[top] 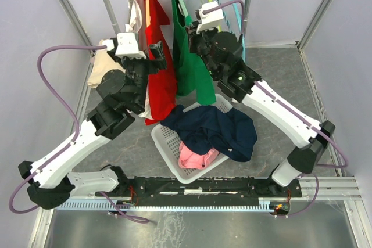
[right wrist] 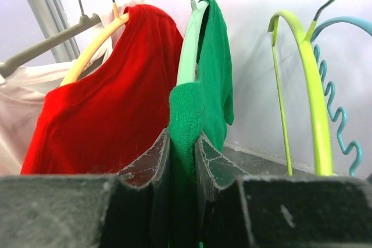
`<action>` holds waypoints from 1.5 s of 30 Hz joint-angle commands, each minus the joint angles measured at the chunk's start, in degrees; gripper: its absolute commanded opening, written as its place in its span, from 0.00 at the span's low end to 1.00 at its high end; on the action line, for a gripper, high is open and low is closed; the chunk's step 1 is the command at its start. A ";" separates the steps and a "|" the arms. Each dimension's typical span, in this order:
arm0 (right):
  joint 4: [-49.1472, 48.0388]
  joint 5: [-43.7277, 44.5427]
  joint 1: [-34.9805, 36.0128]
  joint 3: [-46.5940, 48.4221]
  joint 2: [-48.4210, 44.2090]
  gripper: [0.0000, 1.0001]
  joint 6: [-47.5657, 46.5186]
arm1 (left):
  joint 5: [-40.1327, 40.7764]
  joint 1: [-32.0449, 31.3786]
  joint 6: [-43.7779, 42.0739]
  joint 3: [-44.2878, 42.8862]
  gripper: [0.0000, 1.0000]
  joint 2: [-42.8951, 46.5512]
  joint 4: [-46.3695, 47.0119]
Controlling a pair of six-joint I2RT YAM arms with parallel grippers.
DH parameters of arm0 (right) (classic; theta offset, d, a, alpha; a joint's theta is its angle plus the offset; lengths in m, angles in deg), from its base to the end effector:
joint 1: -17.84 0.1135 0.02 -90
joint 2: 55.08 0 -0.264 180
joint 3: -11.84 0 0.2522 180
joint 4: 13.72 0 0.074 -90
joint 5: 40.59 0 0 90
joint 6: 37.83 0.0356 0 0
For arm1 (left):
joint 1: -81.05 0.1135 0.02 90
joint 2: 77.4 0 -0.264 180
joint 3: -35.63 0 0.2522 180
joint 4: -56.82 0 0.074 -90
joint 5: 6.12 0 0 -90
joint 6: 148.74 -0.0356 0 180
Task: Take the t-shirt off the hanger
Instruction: Pick up the hanger from the clothesline.
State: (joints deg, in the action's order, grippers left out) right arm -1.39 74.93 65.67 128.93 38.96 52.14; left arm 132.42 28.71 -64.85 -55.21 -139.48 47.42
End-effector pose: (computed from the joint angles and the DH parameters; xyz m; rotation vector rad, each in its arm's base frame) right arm 0.2631 0.2676 0.4953 -0.2123 1.3969 0.3843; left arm 0.1491 -0.1496 0.5005 -0.0765 1.3491 -0.1589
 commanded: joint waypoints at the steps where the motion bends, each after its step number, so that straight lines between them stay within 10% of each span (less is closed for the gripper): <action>1: -7.64 -2.40 -0.20 -3.50 -8.94 0.02 0.58 | -5.16 1.93 0.68 -5.54 0.85 -2.21 -1.54; 21: -8.77 -12.04 -0.20 -30.35 -36.55 0.02 3.62 | -30.18 11.49 8.35 -20.49 0.86 -19.16 -3.97; 45: -7.28 -13.01 -0.20 -33.08 -40.68 0.02 5.28 | -29.76 11.57 10.92 -25.69 0.83 -26.97 -4.44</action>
State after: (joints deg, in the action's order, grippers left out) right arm -1.65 63.24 65.56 95.08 -0.01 57.08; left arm 100.29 40.10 -56.35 -77.83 -165.97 41.43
